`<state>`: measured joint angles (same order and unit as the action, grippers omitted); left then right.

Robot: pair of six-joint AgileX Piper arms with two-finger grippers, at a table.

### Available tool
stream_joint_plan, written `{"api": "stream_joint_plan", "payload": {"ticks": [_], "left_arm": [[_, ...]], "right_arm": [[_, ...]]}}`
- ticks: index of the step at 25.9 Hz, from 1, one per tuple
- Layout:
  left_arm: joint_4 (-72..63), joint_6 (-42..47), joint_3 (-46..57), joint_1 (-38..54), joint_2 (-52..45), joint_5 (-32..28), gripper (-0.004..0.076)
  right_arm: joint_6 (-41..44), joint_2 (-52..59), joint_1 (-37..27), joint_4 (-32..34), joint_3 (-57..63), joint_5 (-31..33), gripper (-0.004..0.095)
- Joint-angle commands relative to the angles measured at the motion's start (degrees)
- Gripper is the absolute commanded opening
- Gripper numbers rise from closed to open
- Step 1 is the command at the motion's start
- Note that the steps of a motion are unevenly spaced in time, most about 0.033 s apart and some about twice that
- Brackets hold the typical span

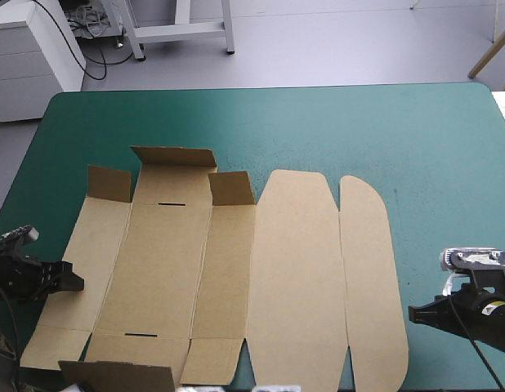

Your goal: Fold the box

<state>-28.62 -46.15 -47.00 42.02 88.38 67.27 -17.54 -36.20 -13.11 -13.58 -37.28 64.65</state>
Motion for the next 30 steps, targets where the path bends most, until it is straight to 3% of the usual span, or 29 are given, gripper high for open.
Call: {"api": "stream_joint_plan", "payload": {"ticks": [1, 14, 18, 25, 30], "left_arm": [[-5.5, -0.1, 2.4, -1.1, 0.5, 7.3, 0.0454], [-5.8, 1.8, 2.4, -9.8, 0.4, 7.3, 0.0454], [-11.8, 0.9, 2.4, -11.1, 0.4, 7.3, 0.0454], [-12.0, 2.4, 2.4, -11.1, 0.4, 7.4, 0.0356], [-12.1, 2.5, 2.4, -11.2, 0.4, 7.4, 0.0355]], "right_arm": [[-0.4, -0.1, -0.1, -0.4, -1.6, -2.7, -0.0019], [-0.4, -0.1, -0.1, -0.4, -1.6, -3.5, -0.002], [-0.4, -0.1, -0.1, -0.4, -1.6, -3.8, -0.0019], [-0.4, -0.1, -0.1, -0.5, -1.6, -3.8, -0.0019], [-0.4, -0.1, -0.1, -0.5, -1.6, -4.0, -0.002]]}}
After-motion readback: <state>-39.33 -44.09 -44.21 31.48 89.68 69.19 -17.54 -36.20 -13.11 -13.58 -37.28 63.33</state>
